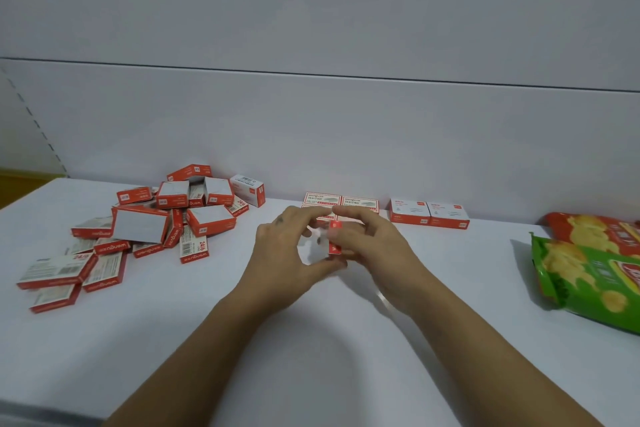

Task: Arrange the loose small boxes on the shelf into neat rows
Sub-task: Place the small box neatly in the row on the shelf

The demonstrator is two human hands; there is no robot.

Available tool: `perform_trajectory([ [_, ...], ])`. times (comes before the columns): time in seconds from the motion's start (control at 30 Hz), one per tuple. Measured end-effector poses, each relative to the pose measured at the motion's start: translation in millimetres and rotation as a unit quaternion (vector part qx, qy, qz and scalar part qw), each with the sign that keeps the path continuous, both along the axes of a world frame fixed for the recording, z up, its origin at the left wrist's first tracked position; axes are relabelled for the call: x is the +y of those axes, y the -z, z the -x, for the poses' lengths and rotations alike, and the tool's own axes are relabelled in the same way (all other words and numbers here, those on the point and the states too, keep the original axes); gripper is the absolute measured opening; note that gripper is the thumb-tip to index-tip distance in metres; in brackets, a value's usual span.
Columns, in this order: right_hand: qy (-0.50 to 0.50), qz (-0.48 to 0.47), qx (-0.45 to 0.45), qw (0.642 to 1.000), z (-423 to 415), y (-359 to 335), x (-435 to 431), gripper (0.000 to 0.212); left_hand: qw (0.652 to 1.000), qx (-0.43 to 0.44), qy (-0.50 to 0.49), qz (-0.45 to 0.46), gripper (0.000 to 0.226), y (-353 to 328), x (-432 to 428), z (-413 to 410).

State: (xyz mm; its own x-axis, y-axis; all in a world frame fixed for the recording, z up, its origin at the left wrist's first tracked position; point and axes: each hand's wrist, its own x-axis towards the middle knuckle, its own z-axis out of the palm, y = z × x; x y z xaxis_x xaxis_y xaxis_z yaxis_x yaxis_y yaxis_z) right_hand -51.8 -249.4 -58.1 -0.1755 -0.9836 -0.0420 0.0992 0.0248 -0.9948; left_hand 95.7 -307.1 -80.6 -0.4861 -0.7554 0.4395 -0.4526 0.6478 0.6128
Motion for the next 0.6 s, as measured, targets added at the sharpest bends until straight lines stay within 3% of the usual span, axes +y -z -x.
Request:
perform_trajectory([
  [0.07, -0.054, -0.003, -0.119, 0.991, 4, -3, 1, 0.044, 1.0, -0.003, -0.002, -0.019, 0.052, 1, -4, -2],
  [0.13, -0.059, -0.008, -0.159, 0.985, 9, -4, 0, 0.037, 0.999, -0.005, -0.008, -0.041, 0.05, 0, -4, -4],
  [0.3, 0.021, -0.013, -0.04, 0.999, 14, 0, -4, 0.036, 0.99, 0.062, 0.004, -0.129, 0.047, -8, 4, -4],
  [0.5, 0.039, -0.009, 0.048, 0.998, 12, 0, -2, 0.008, 0.98, 0.105, 0.019, -0.166, 0.052, -10, 8, -2],
  [0.6, 0.033, -0.005, 0.051, 0.998, 17, -3, -1, 0.011, 0.943, 0.208, 0.051, -0.254, 0.06, -15, 9, -2],
])
